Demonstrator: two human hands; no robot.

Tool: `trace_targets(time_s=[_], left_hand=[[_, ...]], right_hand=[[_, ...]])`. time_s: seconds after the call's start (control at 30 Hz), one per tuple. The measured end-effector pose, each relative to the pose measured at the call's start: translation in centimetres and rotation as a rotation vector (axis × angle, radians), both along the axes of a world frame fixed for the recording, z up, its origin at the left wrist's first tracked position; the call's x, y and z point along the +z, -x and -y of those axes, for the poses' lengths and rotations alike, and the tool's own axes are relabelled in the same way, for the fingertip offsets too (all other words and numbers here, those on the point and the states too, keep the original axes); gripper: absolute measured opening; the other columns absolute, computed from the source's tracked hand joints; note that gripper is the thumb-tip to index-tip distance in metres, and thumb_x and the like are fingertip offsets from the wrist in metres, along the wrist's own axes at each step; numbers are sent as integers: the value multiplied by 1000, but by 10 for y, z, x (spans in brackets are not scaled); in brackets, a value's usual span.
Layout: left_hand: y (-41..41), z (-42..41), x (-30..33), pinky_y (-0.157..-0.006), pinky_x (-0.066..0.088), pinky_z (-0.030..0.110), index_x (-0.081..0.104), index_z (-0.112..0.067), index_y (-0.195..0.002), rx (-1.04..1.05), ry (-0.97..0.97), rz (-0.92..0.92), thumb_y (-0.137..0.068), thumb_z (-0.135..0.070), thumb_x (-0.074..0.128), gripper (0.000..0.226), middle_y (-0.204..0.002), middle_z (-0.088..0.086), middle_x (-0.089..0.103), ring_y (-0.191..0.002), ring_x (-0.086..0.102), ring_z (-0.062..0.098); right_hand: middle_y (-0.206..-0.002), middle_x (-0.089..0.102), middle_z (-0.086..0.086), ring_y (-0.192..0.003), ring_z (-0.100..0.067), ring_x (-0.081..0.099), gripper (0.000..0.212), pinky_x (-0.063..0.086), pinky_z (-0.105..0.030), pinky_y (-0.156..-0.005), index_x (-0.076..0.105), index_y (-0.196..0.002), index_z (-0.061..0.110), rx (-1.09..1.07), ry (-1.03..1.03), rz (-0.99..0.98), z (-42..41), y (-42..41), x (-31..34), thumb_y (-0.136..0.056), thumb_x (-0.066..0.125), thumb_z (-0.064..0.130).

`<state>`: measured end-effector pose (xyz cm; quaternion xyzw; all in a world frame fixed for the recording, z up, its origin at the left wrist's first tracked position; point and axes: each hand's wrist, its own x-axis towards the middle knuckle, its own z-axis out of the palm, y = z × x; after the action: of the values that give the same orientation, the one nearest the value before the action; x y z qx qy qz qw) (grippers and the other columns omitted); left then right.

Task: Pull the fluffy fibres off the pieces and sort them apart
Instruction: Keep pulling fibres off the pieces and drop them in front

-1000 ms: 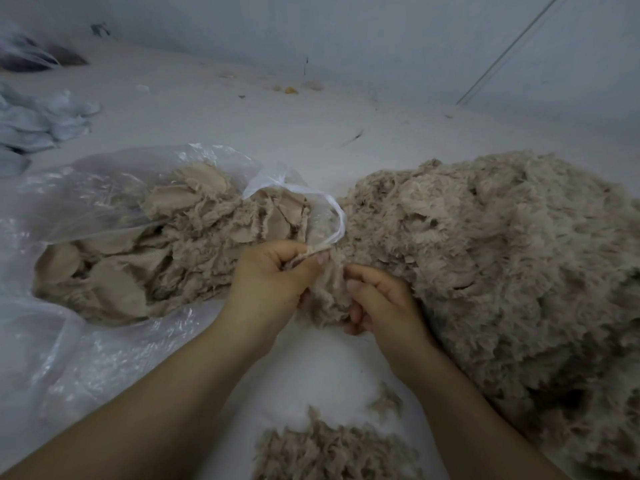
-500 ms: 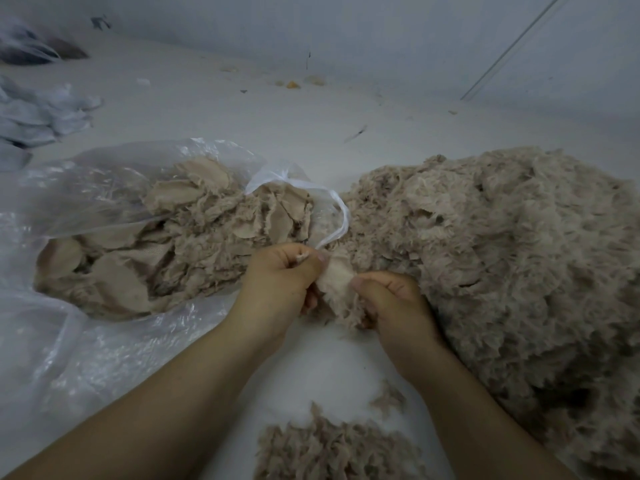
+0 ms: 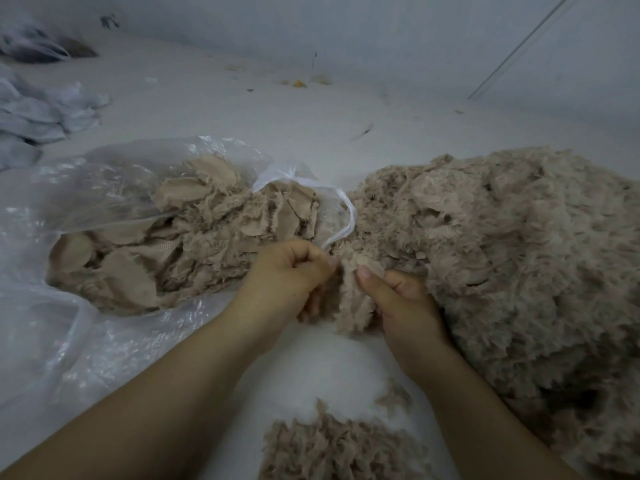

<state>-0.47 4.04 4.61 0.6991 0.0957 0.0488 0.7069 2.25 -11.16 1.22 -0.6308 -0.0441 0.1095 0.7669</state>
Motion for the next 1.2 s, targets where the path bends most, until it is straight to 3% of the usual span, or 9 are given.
trace_targets(time_s=[0.1, 0.2, 0.4, 0.57, 0.63, 0.8, 0.9, 1.0, 1.2], left_hand=[[6, 11, -1, -33, 34, 21, 59, 2, -75, -98, -25, -23, -87, -29, 70, 36, -52, 11, 53, -37, 45, 21], [5, 15, -4, -33, 33, 21, 59, 3, -70, -49, -84, 57, -86, -20, 72, 31, -50, 12, 50, -37, 44, 20], [2, 11, -6, -37, 31, 21, 60, 15, -80, 53, 72, 7, -96, -13, 58, 33, -60, 29, 52, -45, 44, 24], [7, 7, 1, -33, 30, 19, 60, -1, -78, -92, 55, -56, -78, -40, 72, 42, -53, 8, 51, -36, 42, 18], [12, 9, 0, -32, 30, 18, 57, 1, -80, -160, 6, -71, -74, -30, 79, 39, -53, 11, 50, -33, 40, 17], [11, 2, -7, -32, 30, 18, 60, -1, -75, -45, 160, -79, -92, 0, 59, 17, -55, 14, 59, -33, 43, 17], [10, -4, -8, -32, 31, 19, 62, -1, -76, -17, 148, -41, -92, -1, 59, 17, -55, 13, 59, -33, 43, 17], [12, -2, -6, -33, 31, 19, 63, 0, -75, -54, 104, 5, -91, 2, 60, 16, -55, 16, 60, -33, 44, 18], [27, -13, 1, -35, 44, 22, 69, -2, -76, -625, -133, -154, -88, 7, 62, 17, -66, 19, 68, -37, 56, 19]], right_hand=[[-84, 65, -38, -69, -35, 65, 52, 56, -37, -64, 65, -83, -13, 30, 7, 29, 1, 1, 1, -81, 63, 38], [-90, 64, -40, -77, -43, 65, 58, 56, -45, -72, 64, -91, -15, 39, 14, 22, 2, 2, 2, -79, 63, 41], [-76, 54, -40, -76, -30, 49, 63, 38, -41, -68, 55, -90, -23, 36, -1, 47, -1, 5, 7, -88, 66, 38], [-72, 53, -19, -71, -28, 47, 58, 39, -41, -70, 63, -79, -11, 23, -16, 15, -1, 2, 5, -78, 62, 47], [-62, 53, -16, -62, -25, 47, 46, 39, -38, -65, 68, -66, 3, 26, 3, 15, -1, 2, 4, -77, 62, 48], [-45, 39, 4, -43, -9, 40, 42, 38, -26, -50, 57, -63, 2, 12, -59, 11, -1, -1, 1, -88, 55, 35], [-53, 49, -5, -50, -14, 42, 46, 36, -31, -53, 56, -80, -15, 26, 32, 51, 0, -4, -4, -93, 58, 30], [-70, 66, -9, -57, -13, 55, 20, 44, -24, -52, 71, -86, 5, 22, 83, 75, 1, -3, -1, -91, 62, 23], [-45, 40, 9, -45, -7, 42, 41, 42, -22, -47, 67, -55, 26, -85, -85, -106, 1, -4, 0, -95, 59, 20]])
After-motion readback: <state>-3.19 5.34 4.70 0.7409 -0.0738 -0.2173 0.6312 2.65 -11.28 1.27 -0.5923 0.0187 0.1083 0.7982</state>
